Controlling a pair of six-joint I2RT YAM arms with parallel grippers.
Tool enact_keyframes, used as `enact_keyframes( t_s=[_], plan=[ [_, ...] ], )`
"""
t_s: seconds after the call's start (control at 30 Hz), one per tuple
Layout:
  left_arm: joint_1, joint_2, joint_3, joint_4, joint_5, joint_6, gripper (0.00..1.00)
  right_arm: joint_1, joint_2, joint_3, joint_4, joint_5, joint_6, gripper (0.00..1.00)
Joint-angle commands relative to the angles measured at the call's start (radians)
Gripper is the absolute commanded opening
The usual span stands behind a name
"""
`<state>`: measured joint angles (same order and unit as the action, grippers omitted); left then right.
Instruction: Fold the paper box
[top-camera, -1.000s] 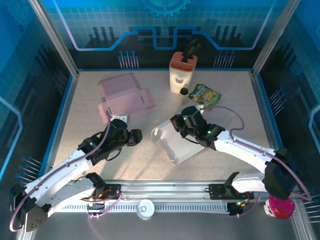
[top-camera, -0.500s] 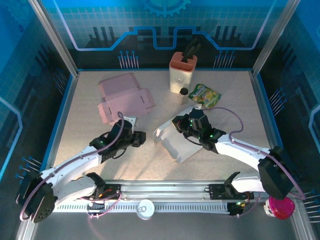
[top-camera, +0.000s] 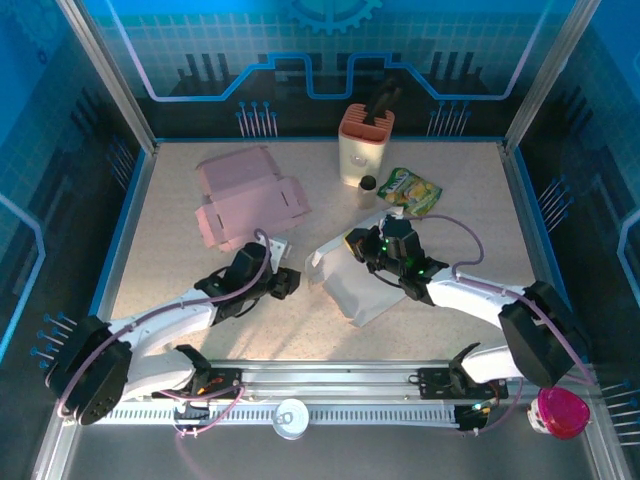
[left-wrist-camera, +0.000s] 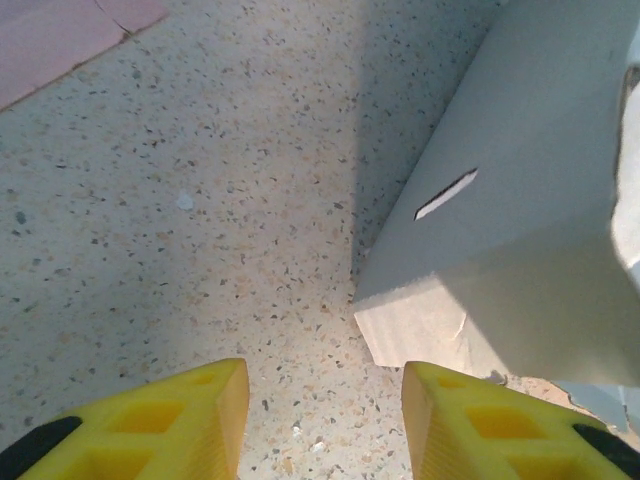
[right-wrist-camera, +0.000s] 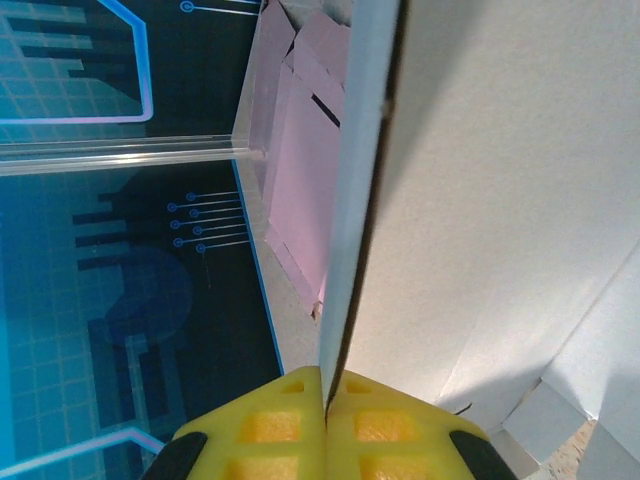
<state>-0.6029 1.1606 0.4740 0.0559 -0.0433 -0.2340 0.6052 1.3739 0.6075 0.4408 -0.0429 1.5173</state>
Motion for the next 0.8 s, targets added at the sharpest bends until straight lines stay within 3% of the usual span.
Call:
enact_keyframes(
  t_s=[0.0,0.23,0.43,0.77],
  plan=[
    [0.008,0.020,-0.031,0.118,0.027,0.060,0.45,-0.015,0.019,-0.021,0.025,-0.023,-0.017,0.00],
    [-0.007,0.103,-0.007,0.175,0.044,0.094,0.47,-0.028,0.022,-0.037,0.053,-0.034,-0.015,0.00],
    [-0.058,0.160,0.009,0.216,-0.005,0.143,0.53,-0.038,0.027,-0.040,0.069,-0.052,-0.008,0.00],
    [-0.099,0.205,0.029,0.271,-0.039,0.214,0.52,-0.038,0.022,-0.041,0.067,-0.067,0.001,0.00]
  ],
)
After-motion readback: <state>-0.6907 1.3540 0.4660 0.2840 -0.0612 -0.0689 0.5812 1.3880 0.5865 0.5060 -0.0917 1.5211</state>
